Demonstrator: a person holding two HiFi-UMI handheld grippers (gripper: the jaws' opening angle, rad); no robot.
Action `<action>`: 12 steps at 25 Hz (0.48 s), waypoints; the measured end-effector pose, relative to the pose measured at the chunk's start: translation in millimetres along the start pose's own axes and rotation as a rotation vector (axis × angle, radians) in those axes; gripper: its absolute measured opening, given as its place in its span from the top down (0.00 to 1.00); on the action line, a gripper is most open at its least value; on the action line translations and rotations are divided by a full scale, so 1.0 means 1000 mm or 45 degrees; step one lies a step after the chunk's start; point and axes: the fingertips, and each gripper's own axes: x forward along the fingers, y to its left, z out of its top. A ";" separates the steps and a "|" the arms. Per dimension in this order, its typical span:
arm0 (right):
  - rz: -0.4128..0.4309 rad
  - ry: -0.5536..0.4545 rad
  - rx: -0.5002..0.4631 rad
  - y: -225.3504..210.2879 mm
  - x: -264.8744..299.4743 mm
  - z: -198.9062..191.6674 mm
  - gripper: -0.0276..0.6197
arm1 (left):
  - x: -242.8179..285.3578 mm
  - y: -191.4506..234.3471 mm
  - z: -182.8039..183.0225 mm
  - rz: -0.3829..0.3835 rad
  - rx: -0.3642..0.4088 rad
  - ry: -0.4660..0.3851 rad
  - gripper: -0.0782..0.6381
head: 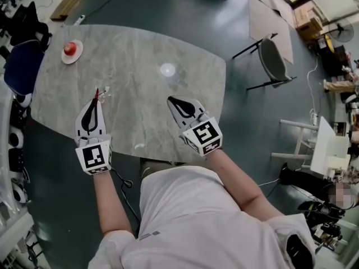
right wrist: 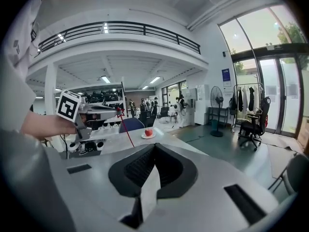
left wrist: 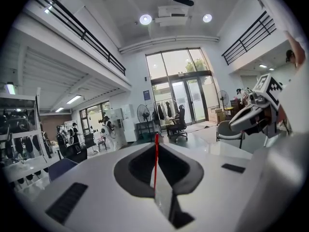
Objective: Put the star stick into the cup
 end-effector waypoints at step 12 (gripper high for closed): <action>-0.062 0.083 0.042 -0.014 0.018 -0.013 0.94 | 0.043 0.022 -0.040 -0.041 -0.019 0.067 0.87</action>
